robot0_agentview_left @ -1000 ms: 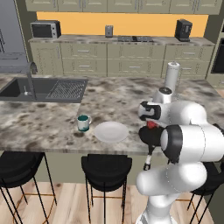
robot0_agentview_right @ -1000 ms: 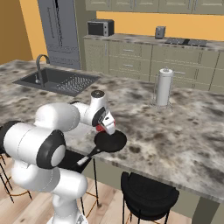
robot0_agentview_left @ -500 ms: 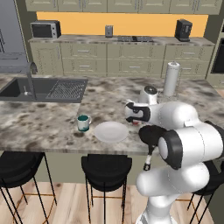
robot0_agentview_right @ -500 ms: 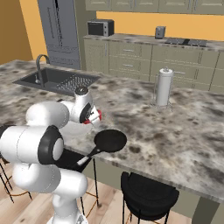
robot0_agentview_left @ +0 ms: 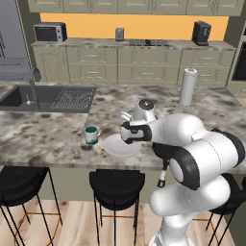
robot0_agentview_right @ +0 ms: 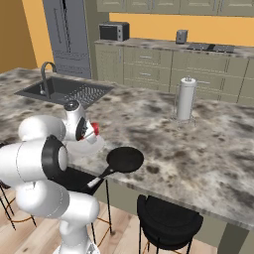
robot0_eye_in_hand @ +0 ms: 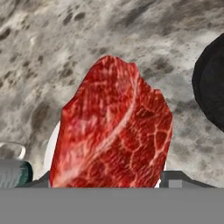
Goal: Pick up the pan with the steak in it and place it on the dining table. Then place the steak on the plate.
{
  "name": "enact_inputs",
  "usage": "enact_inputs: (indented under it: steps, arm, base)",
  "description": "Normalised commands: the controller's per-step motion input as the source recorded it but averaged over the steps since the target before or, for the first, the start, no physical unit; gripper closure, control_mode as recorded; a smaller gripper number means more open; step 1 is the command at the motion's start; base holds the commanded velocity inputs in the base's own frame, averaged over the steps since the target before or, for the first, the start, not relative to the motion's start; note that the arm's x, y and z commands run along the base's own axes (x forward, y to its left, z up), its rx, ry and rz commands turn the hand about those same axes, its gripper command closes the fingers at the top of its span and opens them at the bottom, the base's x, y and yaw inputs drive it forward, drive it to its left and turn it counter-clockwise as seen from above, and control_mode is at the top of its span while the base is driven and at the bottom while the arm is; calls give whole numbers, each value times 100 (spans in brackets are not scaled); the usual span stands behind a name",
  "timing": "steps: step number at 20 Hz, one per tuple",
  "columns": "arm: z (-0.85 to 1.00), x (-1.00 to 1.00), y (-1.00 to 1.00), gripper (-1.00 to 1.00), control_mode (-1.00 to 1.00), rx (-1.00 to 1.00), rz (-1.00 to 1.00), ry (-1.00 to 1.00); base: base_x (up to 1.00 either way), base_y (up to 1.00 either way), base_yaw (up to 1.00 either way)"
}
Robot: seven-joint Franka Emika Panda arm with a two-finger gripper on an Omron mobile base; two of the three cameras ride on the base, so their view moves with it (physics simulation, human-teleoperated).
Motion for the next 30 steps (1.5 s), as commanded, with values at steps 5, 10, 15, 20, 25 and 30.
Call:
enact_inputs:
  steps: [5,10,15,20,25,30]
  arm:
    - [-8,0,14,100,-100,2,0,0]
    - [-14,11,14,100,-100,0,0,0]
    - [19,-2,4,100,-100,3,0,-2]
    - [90,-50,0,100,-100,7,0,-14]
    - [64,-71,2,100,-100,4,3,-14]
    - [20,-57,5,100,-100,-3,3,-25]
  base:
    - [0,0,0]
    - [0,0,0]
    - [0,0,0]
    - [0,0,0]
    - [0,0,0]
    - [0,0,0]
